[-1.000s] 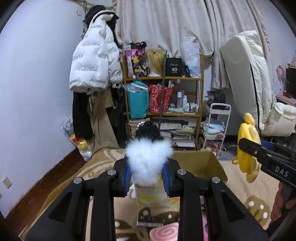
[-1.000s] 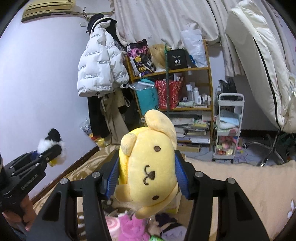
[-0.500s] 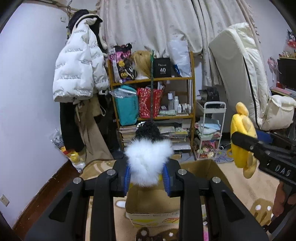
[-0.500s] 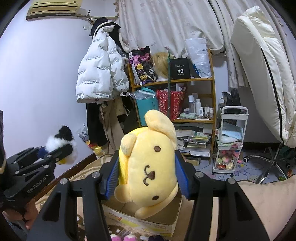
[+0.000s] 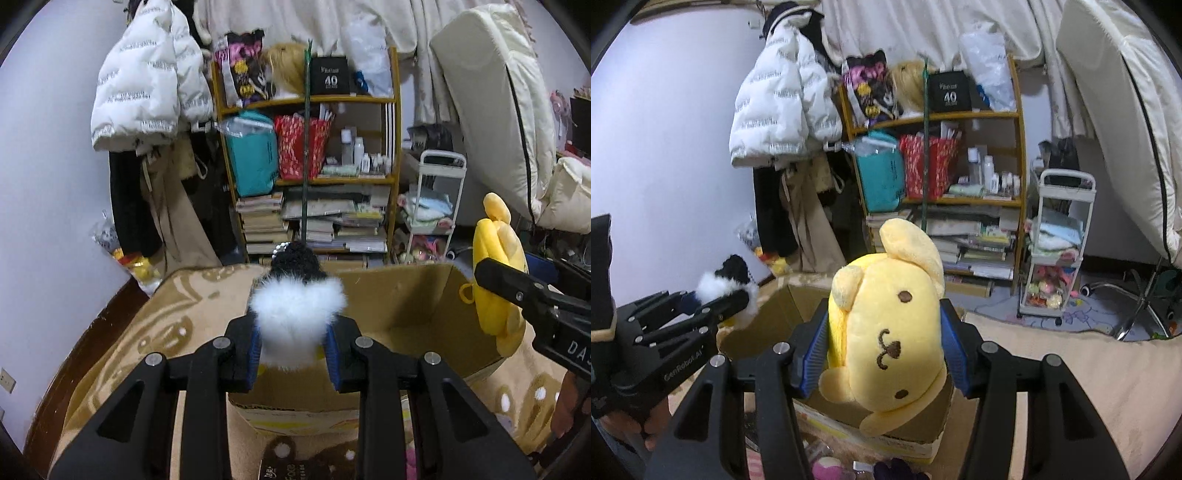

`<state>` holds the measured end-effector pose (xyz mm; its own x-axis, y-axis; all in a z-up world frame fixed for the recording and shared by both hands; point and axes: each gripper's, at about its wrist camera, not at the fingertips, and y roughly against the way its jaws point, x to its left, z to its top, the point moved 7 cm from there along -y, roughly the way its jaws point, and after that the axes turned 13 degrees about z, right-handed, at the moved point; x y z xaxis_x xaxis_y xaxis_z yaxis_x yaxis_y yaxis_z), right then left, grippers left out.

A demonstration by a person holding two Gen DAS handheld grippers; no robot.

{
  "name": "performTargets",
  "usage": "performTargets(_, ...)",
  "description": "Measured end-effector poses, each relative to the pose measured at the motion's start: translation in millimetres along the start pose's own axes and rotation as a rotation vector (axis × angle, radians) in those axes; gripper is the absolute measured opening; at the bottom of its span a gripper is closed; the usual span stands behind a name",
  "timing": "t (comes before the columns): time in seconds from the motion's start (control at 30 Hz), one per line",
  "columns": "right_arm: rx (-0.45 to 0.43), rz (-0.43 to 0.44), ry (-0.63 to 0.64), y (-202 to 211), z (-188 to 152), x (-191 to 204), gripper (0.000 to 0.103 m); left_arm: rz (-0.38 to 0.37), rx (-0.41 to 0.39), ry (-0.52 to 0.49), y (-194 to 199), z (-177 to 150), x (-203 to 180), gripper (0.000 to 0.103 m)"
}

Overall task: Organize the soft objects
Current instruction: 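Open the left tool over the box while the right tool releases the dog plush inside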

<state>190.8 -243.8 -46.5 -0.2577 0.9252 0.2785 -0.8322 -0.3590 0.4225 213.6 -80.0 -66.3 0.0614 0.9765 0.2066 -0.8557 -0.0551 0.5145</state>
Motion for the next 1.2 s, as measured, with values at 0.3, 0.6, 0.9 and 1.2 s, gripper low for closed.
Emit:
performTargets(0.3,0.076,0.01,-0.026,-20,-28,-12,0.06,-0.028,0.07,0.001,-23,-15,-5,0.028)
performTargets(0.6,0.093,0.01,-0.019,-25,-33,-12,0.061,-0.033,0.1,-0.019,-31,-21,-9,0.029)
performTargets(0.9,0.116,0.008,-0.035,-30,-36,-14,0.063,-0.032,0.13,-0.028,-35,-25,-11,0.033)
performTargets(1.2,0.143,-0.006,-0.029,-34,-41,-14,0.065,0.009,0.112,-0.029,-34,-23,-6,0.051)
